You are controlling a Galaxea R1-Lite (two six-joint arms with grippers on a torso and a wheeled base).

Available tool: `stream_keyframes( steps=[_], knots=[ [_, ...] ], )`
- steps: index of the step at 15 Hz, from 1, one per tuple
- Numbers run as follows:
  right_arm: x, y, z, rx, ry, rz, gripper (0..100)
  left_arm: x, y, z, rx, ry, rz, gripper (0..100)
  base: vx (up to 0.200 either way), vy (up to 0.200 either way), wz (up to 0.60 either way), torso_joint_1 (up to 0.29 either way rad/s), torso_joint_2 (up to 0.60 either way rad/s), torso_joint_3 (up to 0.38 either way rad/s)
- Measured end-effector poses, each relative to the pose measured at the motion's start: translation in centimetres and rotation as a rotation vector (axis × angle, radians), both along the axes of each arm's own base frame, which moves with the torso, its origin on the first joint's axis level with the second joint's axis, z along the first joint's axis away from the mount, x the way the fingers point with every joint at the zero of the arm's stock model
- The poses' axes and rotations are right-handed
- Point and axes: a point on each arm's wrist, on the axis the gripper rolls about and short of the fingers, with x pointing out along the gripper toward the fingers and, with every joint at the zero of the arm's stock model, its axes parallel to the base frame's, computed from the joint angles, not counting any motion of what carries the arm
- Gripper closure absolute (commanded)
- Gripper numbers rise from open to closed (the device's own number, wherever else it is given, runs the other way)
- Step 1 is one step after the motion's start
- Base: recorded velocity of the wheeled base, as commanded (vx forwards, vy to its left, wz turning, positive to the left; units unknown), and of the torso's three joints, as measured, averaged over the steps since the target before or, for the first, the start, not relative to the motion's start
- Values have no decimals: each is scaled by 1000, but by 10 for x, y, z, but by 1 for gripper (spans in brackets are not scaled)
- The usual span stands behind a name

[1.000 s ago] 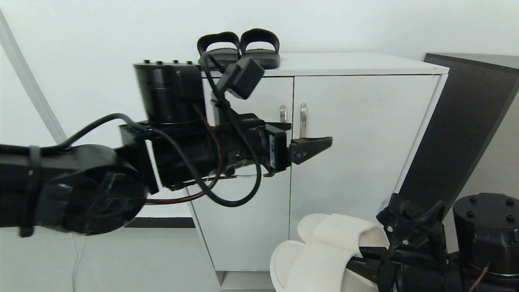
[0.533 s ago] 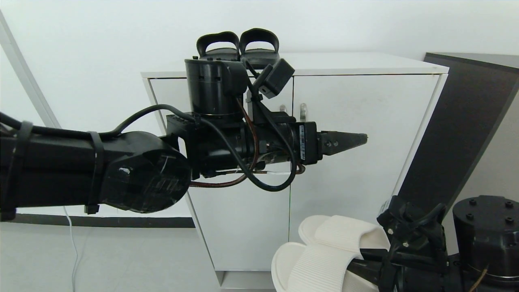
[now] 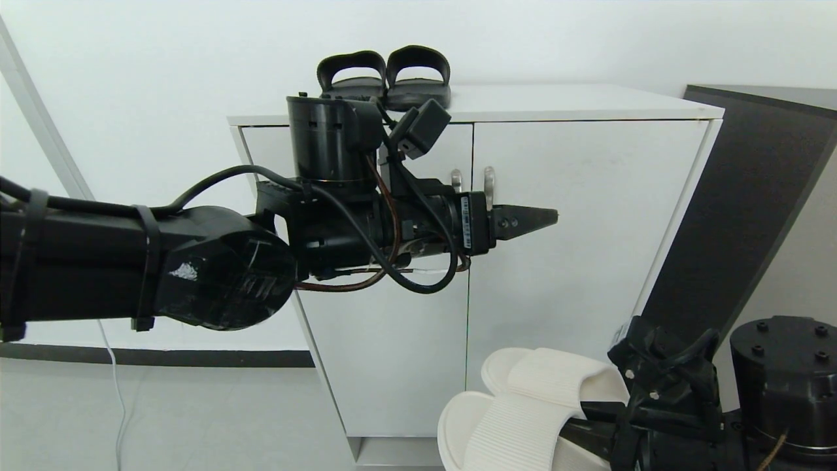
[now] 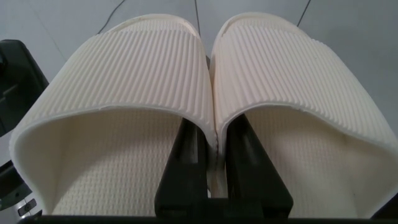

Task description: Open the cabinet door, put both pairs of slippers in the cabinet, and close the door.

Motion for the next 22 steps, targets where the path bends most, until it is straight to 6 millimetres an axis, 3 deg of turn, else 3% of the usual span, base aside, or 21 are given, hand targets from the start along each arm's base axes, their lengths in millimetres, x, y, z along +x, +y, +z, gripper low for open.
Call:
stream_keyframes(
  steps=[6,16,17,22],
  knots=[
    [0,0,0,0,0,0,100,16,7,0,1,-11,91,0,0,0,0,0,0,0],
    [0,0,0,0,-2,-3,100,44,-12,-11,5,-15,139,0,0,0,0,0,0,0],
    [0,0,0,0,-2,-4,100,46,-13,-14,8,-12,138,100,0,0,0,0,0,0],
    [0,-1,0,-2,0,-6,100,46,-13,-18,18,-2,137,100,0,0,0,0,0,0]
  ],
)
